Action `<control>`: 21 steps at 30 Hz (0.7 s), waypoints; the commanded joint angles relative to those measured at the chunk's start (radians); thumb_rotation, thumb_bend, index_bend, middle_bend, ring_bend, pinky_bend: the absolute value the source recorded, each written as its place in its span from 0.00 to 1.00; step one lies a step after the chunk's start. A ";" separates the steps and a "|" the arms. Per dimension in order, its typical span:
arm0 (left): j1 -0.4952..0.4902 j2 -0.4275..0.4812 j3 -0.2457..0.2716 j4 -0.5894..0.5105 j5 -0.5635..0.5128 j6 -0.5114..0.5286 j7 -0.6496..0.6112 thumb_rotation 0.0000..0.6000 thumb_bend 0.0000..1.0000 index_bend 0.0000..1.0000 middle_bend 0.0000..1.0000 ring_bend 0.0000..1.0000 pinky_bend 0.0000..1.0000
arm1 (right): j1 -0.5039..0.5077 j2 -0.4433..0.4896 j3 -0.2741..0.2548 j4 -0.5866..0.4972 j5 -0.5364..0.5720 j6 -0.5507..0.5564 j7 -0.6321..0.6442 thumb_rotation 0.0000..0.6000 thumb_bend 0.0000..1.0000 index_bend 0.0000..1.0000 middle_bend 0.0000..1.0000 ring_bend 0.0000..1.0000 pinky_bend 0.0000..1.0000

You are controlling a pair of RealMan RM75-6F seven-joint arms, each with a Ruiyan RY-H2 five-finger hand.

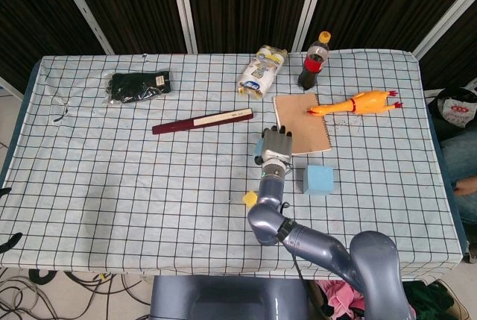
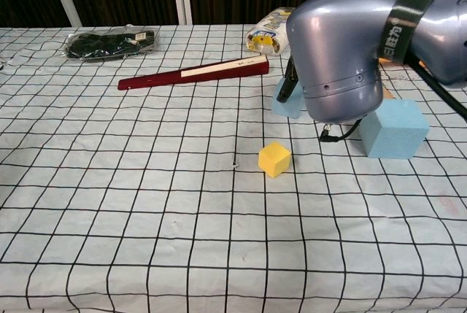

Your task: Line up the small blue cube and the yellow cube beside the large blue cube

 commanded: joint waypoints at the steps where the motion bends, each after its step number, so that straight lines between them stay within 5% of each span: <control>1: 0.000 0.000 0.000 0.000 0.000 0.000 0.000 1.00 0.01 0.22 0.06 0.00 0.00 | 0.001 -0.001 0.000 0.004 0.000 0.000 -0.002 1.00 0.24 0.30 0.11 0.02 0.09; 21: 0.003 0.002 0.002 0.000 0.005 0.005 -0.002 1.00 0.01 0.22 0.06 0.00 0.00 | -0.004 0.004 0.006 -0.006 0.000 0.010 -0.001 1.00 0.24 0.32 0.11 0.02 0.09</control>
